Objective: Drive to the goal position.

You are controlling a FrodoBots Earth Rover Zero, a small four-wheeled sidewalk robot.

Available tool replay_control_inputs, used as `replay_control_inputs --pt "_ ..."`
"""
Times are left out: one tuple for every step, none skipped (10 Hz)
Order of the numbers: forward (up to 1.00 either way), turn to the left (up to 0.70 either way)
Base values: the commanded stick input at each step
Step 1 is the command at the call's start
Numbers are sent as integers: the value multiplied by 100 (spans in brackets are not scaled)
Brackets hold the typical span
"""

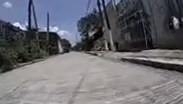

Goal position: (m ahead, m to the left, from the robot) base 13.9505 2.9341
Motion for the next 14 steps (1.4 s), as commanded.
replay_control_inputs --pt "100 14" --pt "100 14" --pt "100 14" --pt "100 14" --pt "100 14" --pt "100 14" --pt "100 14" --pt "100 14" --pt "100 12" --pt "100 3" --pt "100 -5" --pt "100 -14" --pt "100 -23" --pt "100 -19"
